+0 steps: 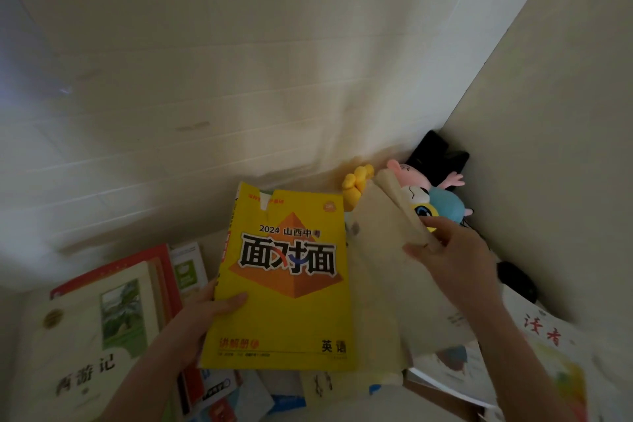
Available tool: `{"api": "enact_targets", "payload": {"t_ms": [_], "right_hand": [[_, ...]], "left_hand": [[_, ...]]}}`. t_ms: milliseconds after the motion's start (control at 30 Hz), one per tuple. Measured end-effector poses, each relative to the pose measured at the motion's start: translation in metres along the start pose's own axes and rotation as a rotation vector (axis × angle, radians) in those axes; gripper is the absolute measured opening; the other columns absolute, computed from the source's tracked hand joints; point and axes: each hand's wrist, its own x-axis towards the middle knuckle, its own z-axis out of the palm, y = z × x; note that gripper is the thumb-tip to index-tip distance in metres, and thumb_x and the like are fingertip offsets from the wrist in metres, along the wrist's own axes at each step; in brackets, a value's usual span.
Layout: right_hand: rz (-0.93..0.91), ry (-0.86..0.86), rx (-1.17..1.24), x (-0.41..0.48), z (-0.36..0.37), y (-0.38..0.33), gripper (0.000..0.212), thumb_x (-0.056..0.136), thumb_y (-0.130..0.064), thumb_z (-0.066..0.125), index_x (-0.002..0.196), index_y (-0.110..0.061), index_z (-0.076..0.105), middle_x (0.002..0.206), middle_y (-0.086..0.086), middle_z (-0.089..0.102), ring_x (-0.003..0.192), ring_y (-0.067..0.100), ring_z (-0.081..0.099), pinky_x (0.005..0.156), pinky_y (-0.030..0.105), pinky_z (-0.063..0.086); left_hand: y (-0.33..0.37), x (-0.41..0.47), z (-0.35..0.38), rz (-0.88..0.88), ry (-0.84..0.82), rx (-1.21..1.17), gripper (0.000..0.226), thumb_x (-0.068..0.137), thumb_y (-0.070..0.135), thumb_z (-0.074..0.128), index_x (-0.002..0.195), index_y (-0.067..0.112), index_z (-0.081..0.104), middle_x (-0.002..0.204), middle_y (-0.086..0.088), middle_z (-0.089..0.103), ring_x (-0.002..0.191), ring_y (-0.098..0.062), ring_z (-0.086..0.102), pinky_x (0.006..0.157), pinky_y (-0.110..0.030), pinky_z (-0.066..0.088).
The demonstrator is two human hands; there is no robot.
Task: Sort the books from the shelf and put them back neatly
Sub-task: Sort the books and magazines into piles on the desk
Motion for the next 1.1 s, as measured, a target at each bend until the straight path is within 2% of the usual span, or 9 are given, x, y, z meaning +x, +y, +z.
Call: {"api": "enact_targets", "payload": {"t_ms": [167, 267, 400, 533, 633, 833, 933, 1000, 1100], "right_hand": [[-0.265, 0.353, -0.004, -0.012, -0.017, -0.010, 0.029, 0.079, -0.018, 0.075, 0.106, -0.026, 0.067, 0.086, -0.006, 0.065, 0.075, 0.016, 0.058, 0.064, 0.031, 0.046], [-0.474, 0.325, 0.167, -0.017, 0.013, 0.006, 0.039, 0.076, -0.005, 0.077, 0.100, -0.032, 0.062, 0.095, -0.012, 0.066, 0.085, 0.015, 0.064, 0.071, 0.029, 0.051], [-0.528, -0.103, 0.105, -0.042, 0.084, 0.046, 0.040, 0.074, 0.010, 0.066, 0.092, -0.026, 0.069, 0.106, -0.016, 0.060, 0.103, 0.010, 0.059, 0.099, 0.010, 0.035], [-0.675, -0.069, 0.002, -0.055, 0.121, 0.096, 0.046, 0.065, 0.004, 0.078, 0.090, -0.027, 0.056, 0.117, -0.013, 0.060, 0.121, 0.010, 0.052, 0.112, 0.028, 0.032], [-0.467, 0.051, -0.055, -0.046, 0.111, 0.105, 0.037, 0.074, 0.005, 0.066, 0.098, -0.023, 0.064, 0.133, 0.001, 0.051, 0.129, 0.021, 0.040, 0.095, 0.032, 0.044], [0.342, -0.172, 0.402, -0.041, 0.103, 0.082, 0.031, 0.092, -0.029, 0.060, 0.116, -0.010, 0.055, 0.095, 0.008, 0.066, 0.084, 0.023, 0.063, 0.074, 0.033, 0.052], [0.395, -0.197, 0.521, -0.043, 0.112, 0.070, 0.027, 0.084, -0.028, 0.071, 0.101, -0.014, 0.055, 0.087, -0.002, 0.064, 0.078, 0.011, 0.059, 0.061, 0.018, 0.046], [0.402, -0.180, 0.583, -0.046, 0.118, 0.067, 0.027, 0.081, -0.019, 0.074, 0.102, -0.015, 0.057, 0.091, -0.004, 0.065, 0.081, 0.008, 0.061, 0.059, 0.014, 0.045], [0.437, -0.084, 0.601, -0.050, 0.131, 0.069, 0.060, 0.071, -0.037, 0.080, 0.121, -0.014, 0.055, 0.110, 0.003, 0.064, 0.105, 0.026, 0.060, 0.083, 0.039, 0.053]], "left_hand": [[-0.005, 0.000, 0.013, -0.003, -0.030, 0.049, 0.054, 0.080, 0.014, 0.073, 0.129, 0.021, 0.050, 0.099, -0.006, 0.066, 0.086, -0.030, 0.064, 0.065, -0.045, 0.053], [-0.005, 0.002, 0.021, 0.047, -0.069, 0.205, 0.097, 0.034, 0.054, 0.092, 0.119, 0.031, 0.052, 0.100, 0.005, 0.067, 0.084, -0.018, 0.068, 0.064, -0.035, 0.057], [-0.014, 0.009, 0.026, 0.084, -0.041, 0.376, 0.063, 0.077, 0.036, 0.076, 0.129, 0.034, 0.041, 0.113, 0.003, 0.062, 0.092, -0.015, 0.064, 0.078, -0.035, 0.057], [-0.033, 0.021, 0.013, 0.068, 0.001, 0.183, 0.047, 0.098, 0.002, 0.044, 0.136, 0.028, 0.038, 0.086, -0.002, 0.066, 0.069, -0.018, 0.062, 0.061, -0.034, 0.049], [-0.026, 0.020, 0.015, 0.041, 0.009, 0.186, 0.032, 0.101, 0.016, 0.039, 0.094, 0.012, 0.070, 0.050, -0.004, 0.061, 0.039, -0.014, 0.054, 0.044, -0.025, 0.043], [-0.021, 0.017, 0.011, -0.005, 0.075, 0.102, 0.052, 0.098, 0.033, 0.051, 0.048, 0.021, 0.048, 0.036, 0.003, 0.041, 0.028, -0.008, 0.035, 0.039, -0.018, 0.029], [-0.017, 0.030, 0.014, 0.036, 0.089, 0.120, 0.040, 0.087, 0.052, 0.058, 0.097, 0.015, 0.067, 0.077, -0.003, 0.073, 0.068, -0.017, 0.071, 0.062, -0.030, 0.056], [-0.022, 0.034, 0.009, 0.062, 0.081, 0.116, 0.071, 0.066, 0.072, 0.069, 0.122, 0.029, 0.058, 0.104, -0.002, 0.073, 0.092, -0.023, 0.071, 0.081, -0.045, 0.057], [-0.023, 0.034, 0.012, 0.102, 0.026, 0.135, 0.073, 0.060, 0.075, 0.067, 0.122, 0.036, 0.058, 0.108, 0.000, 0.072, 0.096, -0.023, 0.070, 0.088, -0.051, 0.053]]}}
